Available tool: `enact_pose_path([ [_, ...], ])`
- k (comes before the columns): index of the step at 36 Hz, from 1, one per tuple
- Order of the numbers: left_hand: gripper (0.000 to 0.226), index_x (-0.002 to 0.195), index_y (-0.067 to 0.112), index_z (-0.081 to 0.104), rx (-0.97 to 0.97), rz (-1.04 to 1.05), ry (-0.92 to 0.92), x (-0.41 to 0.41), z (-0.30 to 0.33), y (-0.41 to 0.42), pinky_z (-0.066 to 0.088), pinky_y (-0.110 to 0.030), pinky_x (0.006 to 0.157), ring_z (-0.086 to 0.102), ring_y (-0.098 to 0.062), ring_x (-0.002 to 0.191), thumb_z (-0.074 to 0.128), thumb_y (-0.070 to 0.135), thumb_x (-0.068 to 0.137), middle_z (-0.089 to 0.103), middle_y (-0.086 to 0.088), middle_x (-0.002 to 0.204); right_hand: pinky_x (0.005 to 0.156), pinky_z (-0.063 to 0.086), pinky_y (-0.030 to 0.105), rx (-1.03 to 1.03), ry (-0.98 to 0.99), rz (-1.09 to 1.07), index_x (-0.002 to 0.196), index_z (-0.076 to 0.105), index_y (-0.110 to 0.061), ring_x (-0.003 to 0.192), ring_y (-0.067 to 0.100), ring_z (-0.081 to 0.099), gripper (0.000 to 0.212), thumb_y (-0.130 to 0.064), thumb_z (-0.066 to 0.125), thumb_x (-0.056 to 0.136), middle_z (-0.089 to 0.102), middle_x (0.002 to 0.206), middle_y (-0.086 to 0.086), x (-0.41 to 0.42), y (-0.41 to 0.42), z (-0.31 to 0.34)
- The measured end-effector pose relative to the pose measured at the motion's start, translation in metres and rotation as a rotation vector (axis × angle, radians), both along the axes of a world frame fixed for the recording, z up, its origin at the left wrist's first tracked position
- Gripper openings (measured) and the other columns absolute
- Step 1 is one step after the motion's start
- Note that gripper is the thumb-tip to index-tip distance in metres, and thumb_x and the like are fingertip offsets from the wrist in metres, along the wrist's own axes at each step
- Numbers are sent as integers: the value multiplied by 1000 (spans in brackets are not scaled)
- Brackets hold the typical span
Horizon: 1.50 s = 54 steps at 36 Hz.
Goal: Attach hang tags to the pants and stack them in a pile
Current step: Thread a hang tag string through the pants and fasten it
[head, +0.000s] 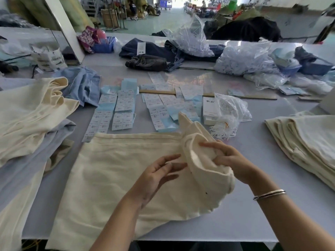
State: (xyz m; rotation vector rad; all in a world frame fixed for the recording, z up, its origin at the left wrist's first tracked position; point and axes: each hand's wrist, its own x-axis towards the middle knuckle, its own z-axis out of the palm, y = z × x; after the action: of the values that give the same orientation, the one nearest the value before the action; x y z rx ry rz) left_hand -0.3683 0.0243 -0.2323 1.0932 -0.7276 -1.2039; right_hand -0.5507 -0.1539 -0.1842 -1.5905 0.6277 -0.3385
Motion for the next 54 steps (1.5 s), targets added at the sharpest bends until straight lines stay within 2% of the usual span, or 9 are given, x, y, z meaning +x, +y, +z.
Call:
enact_pose_path([
  [2,28,123,21,59,59,24,-165,8,2,-10,48,-23,94,61,-8,114,41,18,102,70,1,115,69,54,25,128,-42,-133,109,70,-19,89,17,66,64,28,43,76,61,116,9,-22,-15,-4],
  [6,25,104,26,66,162,164,-568,17,-6,-39,43,-4,70,60,9,79,49,7,97,66,10,90,65,56,30,281,129,-208,118,63,-8,89,28,68,46,19,49,84,66,113,22,-68,-43,-22],
  [10,36,129,17,58,251,245,-1209,26,-31,-73,34,-25,105,47,-18,126,51,13,93,53,-2,135,80,52,31,158,554,-147,115,65,-18,88,25,63,30,-3,53,94,69,103,13,-88,-64,-33],
  [14,46,141,34,43,411,247,-1515,17,-53,-83,17,-34,116,23,-13,145,36,36,95,29,2,156,63,47,30,-295,737,-408,104,71,-5,65,22,53,27,3,50,88,64,87,11,-59,-97,-25],
  [19,45,136,35,49,421,251,-1528,17,-55,-84,18,-36,116,28,-13,143,42,38,91,35,2,154,76,44,30,-822,540,-417,102,74,-10,91,28,64,19,-12,59,90,72,102,11,12,-121,-6],
  [24,36,107,28,71,352,310,-1533,17,-50,-81,47,-45,96,63,-20,113,66,30,71,67,-6,122,84,49,37,-1074,600,-229,103,74,-9,97,33,63,23,-14,54,92,68,109,14,79,-150,-10],
  [36,43,100,29,73,345,342,-1542,16,-51,-83,52,-42,92,65,-15,108,45,37,69,69,-1,117,85,45,39,-1155,877,-273,113,56,-3,107,33,59,26,-14,38,98,60,116,17,123,-189,-54],
  [46,38,99,31,73,358,349,-1553,14,-49,-83,51,-40,92,65,-13,107,67,38,63,69,2,116,89,47,30,-1681,1097,35,114,62,-22,107,18,64,29,-16,39,98,68,114,-1,117,-203,-39],
  [54,38,99,31,72,352,367,-1556,14,-52,-82,50,-39,94,64,-13,108,68,38,62,69,3,116,78,52,33,-1583,1052,14,110,57,-14,101,24,67,24,-8,40,94,68,109,4,116,-199,-33],
])
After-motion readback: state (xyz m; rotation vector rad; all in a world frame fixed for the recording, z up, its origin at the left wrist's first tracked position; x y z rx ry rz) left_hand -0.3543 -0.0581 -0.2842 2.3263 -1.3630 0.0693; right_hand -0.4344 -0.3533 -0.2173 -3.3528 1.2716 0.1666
